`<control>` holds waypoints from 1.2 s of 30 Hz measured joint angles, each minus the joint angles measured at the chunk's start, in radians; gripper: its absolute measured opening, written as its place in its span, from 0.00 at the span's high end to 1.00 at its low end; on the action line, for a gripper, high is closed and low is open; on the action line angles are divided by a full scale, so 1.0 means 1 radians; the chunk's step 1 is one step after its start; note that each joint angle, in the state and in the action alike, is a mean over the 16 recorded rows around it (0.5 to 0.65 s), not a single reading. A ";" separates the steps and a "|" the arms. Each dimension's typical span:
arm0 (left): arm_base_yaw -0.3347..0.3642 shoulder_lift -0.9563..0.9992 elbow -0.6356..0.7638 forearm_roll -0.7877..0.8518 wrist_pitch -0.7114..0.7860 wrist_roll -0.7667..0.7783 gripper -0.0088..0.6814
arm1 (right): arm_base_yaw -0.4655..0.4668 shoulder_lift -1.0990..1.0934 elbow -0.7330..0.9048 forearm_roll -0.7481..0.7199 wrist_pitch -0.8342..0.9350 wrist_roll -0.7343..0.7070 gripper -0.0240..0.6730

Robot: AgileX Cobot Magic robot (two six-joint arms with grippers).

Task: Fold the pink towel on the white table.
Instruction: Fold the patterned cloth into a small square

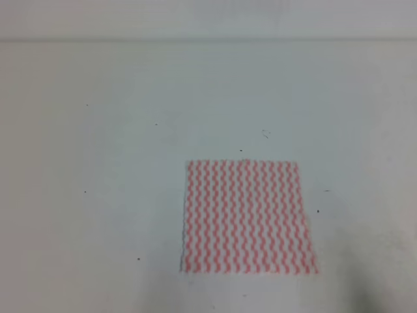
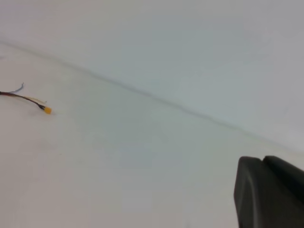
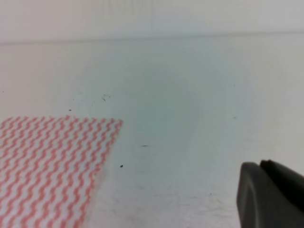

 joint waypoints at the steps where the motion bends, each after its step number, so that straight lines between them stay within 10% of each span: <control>1: 0.000 0.000 0.000 -0.018 -0.008 -0.006 0.99 | 0.000 0.000 0.000 0.018 -0.009 0.000 0.99; 19: 0.000 0.009 -0.003 -0.197 -0.096 -0.044 0.99 | 0.000 -0.005 0.004 0.708 -0.190 -0.021 0.99; 36: 0.000 0.187 -0.164 -0.238 0.124 -0.016 1.00 | 0.000 0.244 -0.213 0.615 0.027 -0.080 0.99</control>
